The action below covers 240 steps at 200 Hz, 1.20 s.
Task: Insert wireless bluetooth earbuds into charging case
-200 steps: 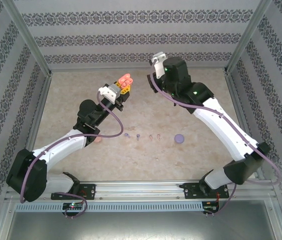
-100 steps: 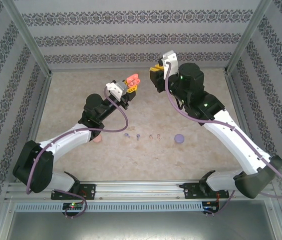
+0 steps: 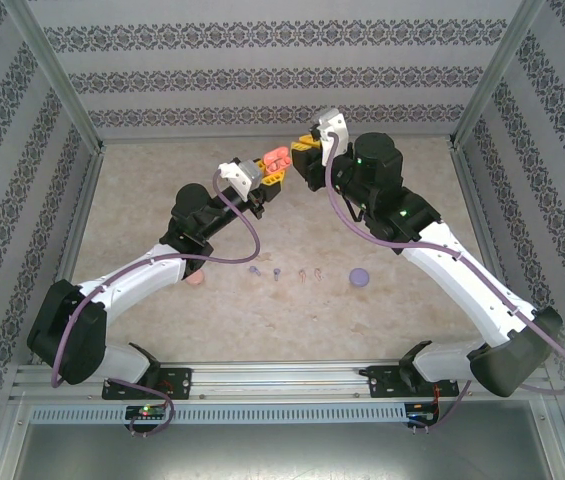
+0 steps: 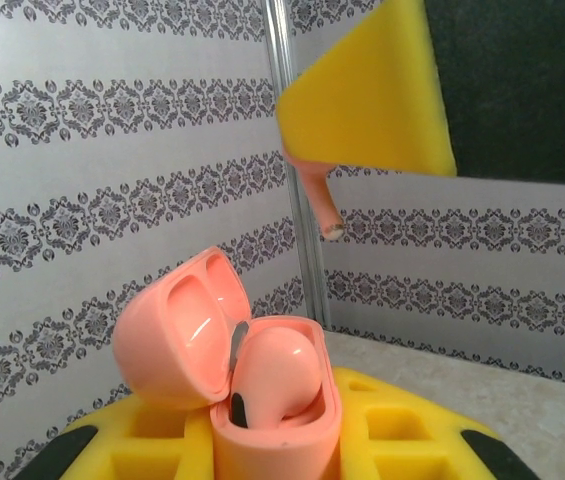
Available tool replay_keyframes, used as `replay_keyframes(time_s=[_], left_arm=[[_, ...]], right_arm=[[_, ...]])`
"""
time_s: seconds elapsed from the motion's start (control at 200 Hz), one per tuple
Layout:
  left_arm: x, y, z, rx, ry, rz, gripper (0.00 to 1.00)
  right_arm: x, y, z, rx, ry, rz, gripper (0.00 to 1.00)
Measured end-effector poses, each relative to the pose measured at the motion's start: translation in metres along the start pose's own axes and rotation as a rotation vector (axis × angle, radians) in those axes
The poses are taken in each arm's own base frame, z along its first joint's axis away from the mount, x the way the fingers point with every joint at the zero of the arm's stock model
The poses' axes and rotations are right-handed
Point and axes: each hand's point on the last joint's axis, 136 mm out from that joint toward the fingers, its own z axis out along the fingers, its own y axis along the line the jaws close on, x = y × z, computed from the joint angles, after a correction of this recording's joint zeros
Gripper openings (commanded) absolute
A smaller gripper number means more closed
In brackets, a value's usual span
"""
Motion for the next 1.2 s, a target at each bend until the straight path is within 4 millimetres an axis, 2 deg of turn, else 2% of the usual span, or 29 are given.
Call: replay_keyframes(time_s=[0.215, 0.43, 0.749, 1.199], left_arm=[[0.001, -0.003, 0.0, 0.012, 0.005, -0.003, 0.0], [0.004, -0.004, 0.0, 0.014, 0.015, -0.006, 0.0], [0.004, -0.004, 0.001, 0.015, 0.016, -0.007, 0.0], [0.005, -0.004, 0.001, 0.014, 0.018, -0.007, 0.0]], right_arm=[[-0.001, 0.003, 0.004, -0.022, -0.01, 0.017, 0.23], [0.008, 0.004, 0.013, -0.032, 0.011, 0.024, 0.23], [0.014, 0.005, 0.015, -0.033, 0.023, 0.029, 0.23], [0.025, -0.002, 0.022, -0.019, 0.05, 0.033, 0.22]])
